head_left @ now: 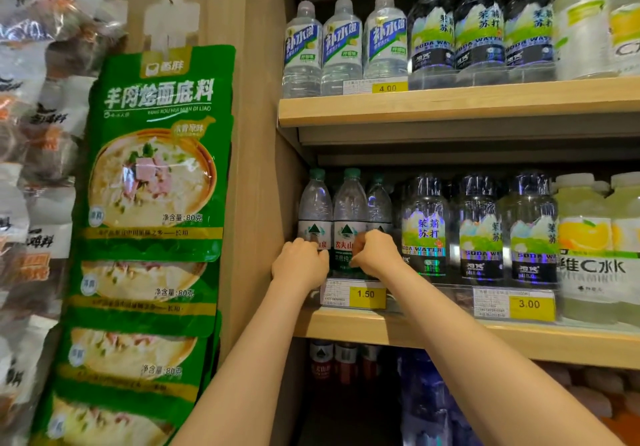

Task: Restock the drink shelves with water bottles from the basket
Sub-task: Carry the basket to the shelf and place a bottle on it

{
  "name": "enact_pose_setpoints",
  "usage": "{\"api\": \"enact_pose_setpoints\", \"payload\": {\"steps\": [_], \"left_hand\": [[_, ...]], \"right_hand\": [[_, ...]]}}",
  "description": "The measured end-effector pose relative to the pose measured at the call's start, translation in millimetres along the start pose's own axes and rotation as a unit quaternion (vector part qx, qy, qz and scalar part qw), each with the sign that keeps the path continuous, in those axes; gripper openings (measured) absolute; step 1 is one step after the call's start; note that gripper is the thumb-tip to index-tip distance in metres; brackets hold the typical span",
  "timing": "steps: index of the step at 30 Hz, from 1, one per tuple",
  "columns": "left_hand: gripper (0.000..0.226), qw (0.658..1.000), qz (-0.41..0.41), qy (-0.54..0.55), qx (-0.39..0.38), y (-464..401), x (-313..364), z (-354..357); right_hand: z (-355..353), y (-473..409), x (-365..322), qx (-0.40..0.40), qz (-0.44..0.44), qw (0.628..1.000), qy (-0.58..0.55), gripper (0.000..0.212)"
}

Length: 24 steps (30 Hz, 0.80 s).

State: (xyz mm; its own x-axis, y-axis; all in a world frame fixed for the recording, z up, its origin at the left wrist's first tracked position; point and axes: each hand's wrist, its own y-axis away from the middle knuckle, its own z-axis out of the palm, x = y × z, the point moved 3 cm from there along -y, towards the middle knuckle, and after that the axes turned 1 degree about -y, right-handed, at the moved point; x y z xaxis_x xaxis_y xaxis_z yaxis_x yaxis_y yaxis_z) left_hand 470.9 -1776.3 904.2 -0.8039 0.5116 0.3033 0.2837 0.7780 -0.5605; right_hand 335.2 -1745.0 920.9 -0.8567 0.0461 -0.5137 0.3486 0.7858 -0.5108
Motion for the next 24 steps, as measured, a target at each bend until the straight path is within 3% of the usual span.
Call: {"api": "enact_pose_setpoints", "payload": {"steps": [4,10,15,19,21,24], "left_hand": [[0.044,1.0,-0.001,-0.022,-0.021,0,2,5],[0.037,0.996,0.005,0.054,0.072,9,-3,10],[0.034,0.956,0.091,0.146,0.239,61,9,-2],[0.028,0.913,0.134,0.195,0.332,130,16,17],[0.024,0.909,0.162,0.216,0.318,166,20,47],[0.018,0.926,0.193,0.25,0.206,219,26,121]], "right_hand": [[-1,1,-1,-0.014,-0.005,1.0,0.007,0.031],[-4,10,-7,-0.031,-0.04,0.998,0.04,0.012],[-27,56,-16,0.033,-0.154,0.984,0.087,0.026],[-36,148,21,0.11,-0.254,0.96,0.043,0.018],[-28,196,60,0.119,-0.257,0.959,0.026,0.016],[2,254,129,0.084,-0.195,0.976,0.05,0.019]]}}
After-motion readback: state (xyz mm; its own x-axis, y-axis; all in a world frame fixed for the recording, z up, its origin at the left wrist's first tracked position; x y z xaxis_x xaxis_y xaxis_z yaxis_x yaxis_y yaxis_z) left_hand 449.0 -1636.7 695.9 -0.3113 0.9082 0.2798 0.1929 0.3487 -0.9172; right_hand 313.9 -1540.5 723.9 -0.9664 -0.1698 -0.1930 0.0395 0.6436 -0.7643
